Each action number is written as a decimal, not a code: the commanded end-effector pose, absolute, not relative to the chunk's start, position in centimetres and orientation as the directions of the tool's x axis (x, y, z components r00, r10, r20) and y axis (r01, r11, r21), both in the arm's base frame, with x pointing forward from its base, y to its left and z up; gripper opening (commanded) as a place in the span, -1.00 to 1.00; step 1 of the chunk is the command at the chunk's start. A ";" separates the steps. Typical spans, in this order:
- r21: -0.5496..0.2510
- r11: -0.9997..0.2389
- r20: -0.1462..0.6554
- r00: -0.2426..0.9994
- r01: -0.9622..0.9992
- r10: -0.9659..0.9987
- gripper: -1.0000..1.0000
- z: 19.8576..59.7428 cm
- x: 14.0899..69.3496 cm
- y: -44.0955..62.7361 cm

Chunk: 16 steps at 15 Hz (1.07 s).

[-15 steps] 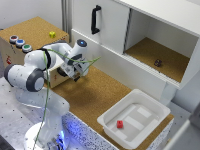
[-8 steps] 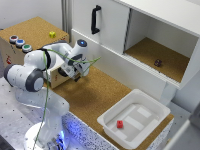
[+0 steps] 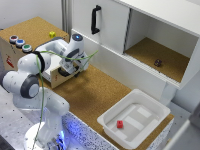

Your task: Open the drawer

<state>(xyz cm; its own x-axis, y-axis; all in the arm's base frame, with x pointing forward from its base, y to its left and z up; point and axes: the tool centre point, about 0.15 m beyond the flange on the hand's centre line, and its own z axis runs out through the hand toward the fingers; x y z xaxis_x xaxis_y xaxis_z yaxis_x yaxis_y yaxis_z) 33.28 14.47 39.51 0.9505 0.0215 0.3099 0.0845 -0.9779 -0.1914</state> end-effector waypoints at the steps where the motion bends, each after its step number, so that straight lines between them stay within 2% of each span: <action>1: -0.010 -0.990 0.380 0.916 0.143 0.129 1.00 45.2 32.8 20.1; 6: -0.021 -0.945 0.388 0.874 0.326 0.293 1.00 46.4 35.2 25.4; 11: -0.019 -0.832 0.378 0.775 0.554 0.507 1.00 48.1 39.6 32.4; 16: -0.024 -0.653 0.298 0.629 0.757 0.718 1.00 48.9 44.6 39.5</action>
<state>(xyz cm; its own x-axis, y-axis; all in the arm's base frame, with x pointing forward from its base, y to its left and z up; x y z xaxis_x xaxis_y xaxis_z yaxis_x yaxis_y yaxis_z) 37.14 31.91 47.60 0.6851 0.5220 0.5081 0.6168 -0.7868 -0.0232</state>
